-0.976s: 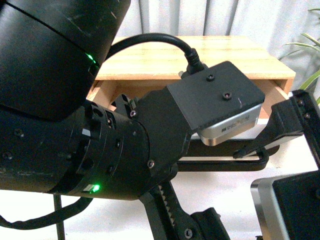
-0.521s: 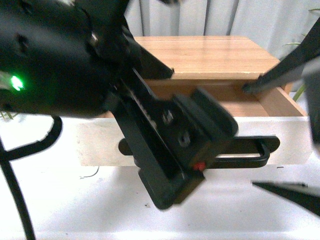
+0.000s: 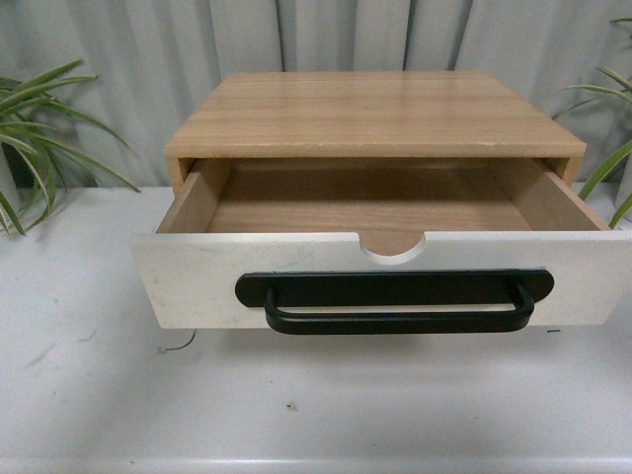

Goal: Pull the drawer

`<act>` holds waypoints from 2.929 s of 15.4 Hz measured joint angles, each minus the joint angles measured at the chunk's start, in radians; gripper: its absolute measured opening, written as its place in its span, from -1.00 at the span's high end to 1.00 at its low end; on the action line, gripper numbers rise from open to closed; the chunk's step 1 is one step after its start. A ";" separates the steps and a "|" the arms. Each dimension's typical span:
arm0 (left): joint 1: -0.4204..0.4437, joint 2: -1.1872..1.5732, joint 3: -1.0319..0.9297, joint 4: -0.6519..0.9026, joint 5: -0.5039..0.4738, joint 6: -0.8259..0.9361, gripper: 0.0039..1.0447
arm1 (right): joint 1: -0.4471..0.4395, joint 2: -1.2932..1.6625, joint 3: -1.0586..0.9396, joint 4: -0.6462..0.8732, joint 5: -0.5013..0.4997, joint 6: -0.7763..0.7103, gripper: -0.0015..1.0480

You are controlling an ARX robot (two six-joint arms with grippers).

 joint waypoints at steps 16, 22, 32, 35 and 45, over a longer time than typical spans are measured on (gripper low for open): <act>0.201 -0.504 -0.508 0.000 0.025 -0.120 0.97 | -0.055 -0.574 -0.399 -0.127 0.063 0.391 0.96; 0.201 -0.636 -0.562 -0.077 0.024 -0.120 0.97 | -0.055 -0.723 -0.437 -0.208 0.063 0.391 0.96; 0.203 -0.922 -0.561 -0.363 0.025 -0.120 0.97 | -0.056 -1.029 -0.436 -0.539 0.063 0.392 0.96; 0.203 -0.922 -0.561 -0.360 0.024 -0.120 0.97 | -0.056 -1.031 -0.436 -0.532 0.063 0.392 0.96; 0.203 -0.922 -0.561 -0.359 0.024 -0.122 -0.62 | -0.056 -1.031 -0.436 -0.532 0.063 0.392 -0.64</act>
